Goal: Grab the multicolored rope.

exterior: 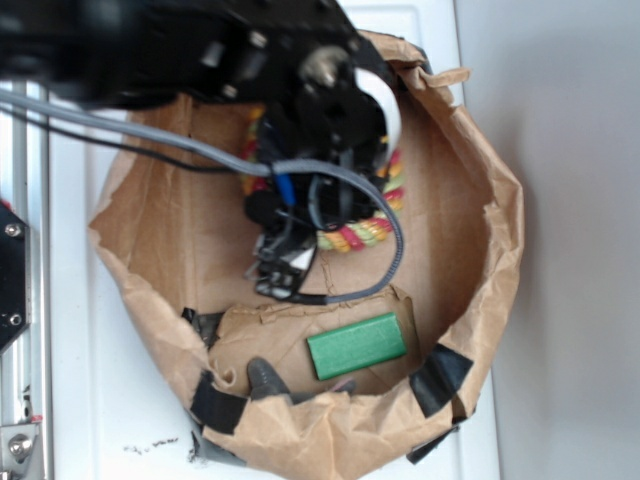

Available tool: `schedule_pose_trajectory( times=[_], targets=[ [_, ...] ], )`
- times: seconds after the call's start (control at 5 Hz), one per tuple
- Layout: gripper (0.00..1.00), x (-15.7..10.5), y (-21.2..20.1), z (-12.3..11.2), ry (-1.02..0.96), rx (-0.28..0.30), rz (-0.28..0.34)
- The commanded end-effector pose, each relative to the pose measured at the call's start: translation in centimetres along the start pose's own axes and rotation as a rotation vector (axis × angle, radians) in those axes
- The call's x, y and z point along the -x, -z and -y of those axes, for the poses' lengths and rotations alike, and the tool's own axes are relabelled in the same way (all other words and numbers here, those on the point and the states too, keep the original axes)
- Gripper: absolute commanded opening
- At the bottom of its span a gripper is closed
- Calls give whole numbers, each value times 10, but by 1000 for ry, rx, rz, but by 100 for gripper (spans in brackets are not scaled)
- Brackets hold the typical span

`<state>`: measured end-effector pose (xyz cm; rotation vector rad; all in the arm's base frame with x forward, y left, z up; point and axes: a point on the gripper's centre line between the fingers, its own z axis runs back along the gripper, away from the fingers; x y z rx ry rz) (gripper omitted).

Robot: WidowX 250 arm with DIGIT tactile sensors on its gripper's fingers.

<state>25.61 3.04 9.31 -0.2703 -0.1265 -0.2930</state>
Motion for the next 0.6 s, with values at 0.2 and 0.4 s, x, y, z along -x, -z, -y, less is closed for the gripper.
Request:
schedule_pose_trajectory(
  times=[0.2, 0.4],
  targets=[
    [0, -3, -63, 0, 7, 30, 104],
    [100, -2, -56, 5, 15, -138, 188]
  ],
)
